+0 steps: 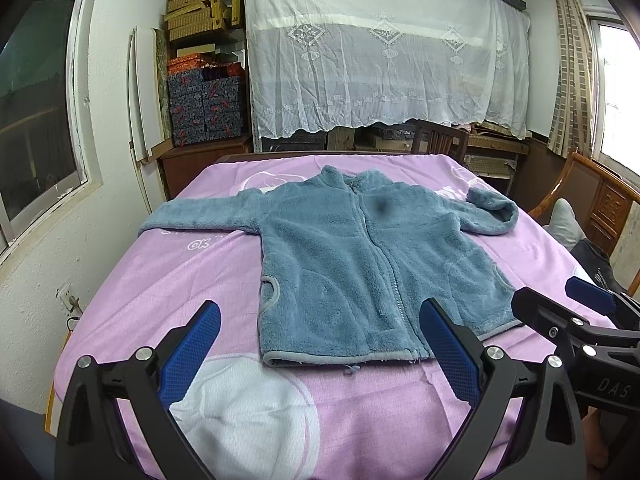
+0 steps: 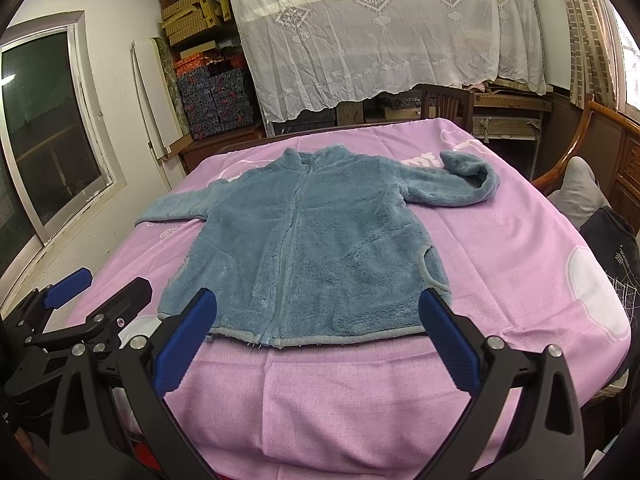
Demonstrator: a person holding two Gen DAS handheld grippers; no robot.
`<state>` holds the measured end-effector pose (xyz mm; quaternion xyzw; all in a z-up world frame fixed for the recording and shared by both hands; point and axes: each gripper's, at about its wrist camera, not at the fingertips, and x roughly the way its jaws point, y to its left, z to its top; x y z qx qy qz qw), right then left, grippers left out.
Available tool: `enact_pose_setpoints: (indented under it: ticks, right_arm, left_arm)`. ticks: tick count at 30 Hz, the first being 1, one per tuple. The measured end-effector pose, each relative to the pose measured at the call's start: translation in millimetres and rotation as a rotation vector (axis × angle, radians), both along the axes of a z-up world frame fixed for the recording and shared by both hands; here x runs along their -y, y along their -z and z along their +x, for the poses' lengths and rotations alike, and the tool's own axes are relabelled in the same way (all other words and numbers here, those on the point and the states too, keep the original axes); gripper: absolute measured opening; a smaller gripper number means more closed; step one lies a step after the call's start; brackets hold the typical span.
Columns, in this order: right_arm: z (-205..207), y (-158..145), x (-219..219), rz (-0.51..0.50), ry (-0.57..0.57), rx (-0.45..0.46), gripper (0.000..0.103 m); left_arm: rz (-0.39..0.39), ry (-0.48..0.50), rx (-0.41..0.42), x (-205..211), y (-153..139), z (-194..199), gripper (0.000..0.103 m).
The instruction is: Fold large clothes
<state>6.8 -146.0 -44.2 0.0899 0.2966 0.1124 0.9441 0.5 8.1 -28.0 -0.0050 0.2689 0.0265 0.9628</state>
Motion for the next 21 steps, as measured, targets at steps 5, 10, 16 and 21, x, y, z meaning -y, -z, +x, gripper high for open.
enact_pose_setpoints:
  ticks: [5,10,16,21]
  right_arm:
    - [0.0,-0.1,-0.2,-0.001,0.001,-0.001,0.099]
    - [0.0,1.3,-1.1,0.001,0.0,-0.004,0.099]
    - [0.5,2.2,-1.4,0.002,-0.001,-0.007,0.099]
    - [-0.5,5.6,-3.1,0.004,-0.002,-0.013,0.099]
  left_arm:
    - [-0.001,0.001,-0.003,0.1,-1.2,0.6,0.099]
    - [-0.001,0.001,-0.004,0.4,-1.4,1.1,0.099]
    - [-0.001,0.001,-0.005,0.3,-1.5,1.2,0.099]
    - [-0.005,0.006,-0.011,-0.5,3.2,0.9,0.099]
